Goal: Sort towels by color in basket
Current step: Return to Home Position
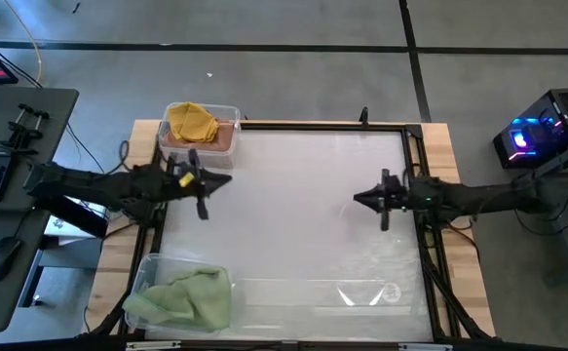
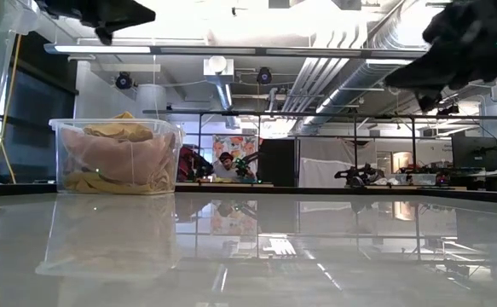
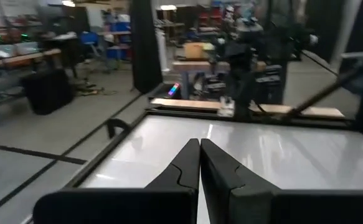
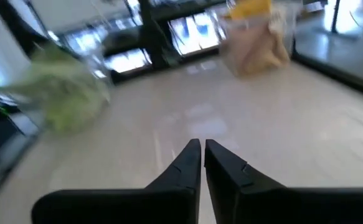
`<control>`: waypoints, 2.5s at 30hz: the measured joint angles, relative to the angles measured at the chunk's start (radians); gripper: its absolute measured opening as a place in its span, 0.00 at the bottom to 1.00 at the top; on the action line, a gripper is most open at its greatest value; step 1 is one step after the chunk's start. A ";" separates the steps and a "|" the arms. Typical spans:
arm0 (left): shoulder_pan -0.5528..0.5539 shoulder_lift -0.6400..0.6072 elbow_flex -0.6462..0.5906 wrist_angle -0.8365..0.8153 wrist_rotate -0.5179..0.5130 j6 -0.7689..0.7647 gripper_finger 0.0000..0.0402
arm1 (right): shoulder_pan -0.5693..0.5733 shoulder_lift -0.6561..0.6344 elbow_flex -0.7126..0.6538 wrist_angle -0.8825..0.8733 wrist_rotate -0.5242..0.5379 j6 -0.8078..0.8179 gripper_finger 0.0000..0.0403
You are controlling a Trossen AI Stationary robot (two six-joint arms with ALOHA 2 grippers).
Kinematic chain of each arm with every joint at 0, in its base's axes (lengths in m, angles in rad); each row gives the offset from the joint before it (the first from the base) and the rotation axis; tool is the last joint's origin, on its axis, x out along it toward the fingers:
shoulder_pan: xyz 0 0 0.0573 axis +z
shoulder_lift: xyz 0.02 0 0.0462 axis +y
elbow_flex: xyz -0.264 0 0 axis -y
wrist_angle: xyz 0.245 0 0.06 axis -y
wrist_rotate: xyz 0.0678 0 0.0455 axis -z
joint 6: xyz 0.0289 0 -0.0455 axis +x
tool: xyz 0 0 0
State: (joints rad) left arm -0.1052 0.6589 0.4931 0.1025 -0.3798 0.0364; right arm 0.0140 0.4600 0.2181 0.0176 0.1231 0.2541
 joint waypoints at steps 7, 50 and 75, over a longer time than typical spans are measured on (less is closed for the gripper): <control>0.075 -0.194 -0.034 -0.183 0.039 -0.087 0.00 | -0.015 -0.354 -0.064 -0.060 -0.194 -0.073 0.00; 0.039 -0.597 -0.481 -0.065 0.190 0.022 0.00 | -0.013 -0.441 -0.208 0.015 -0.232 -0.078 0.00; 0.039 -0.577 -0.481 -0.066 0.187 0.020 0.00 | -0.013 -0.440 -0.209 0.015 -0.231 -0.072 0.00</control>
State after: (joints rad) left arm -0.0666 0.0822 0.0120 0.0360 -0.1925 0.0566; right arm 0.0013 0.0200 0.0090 0.0326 -0.1081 0.1822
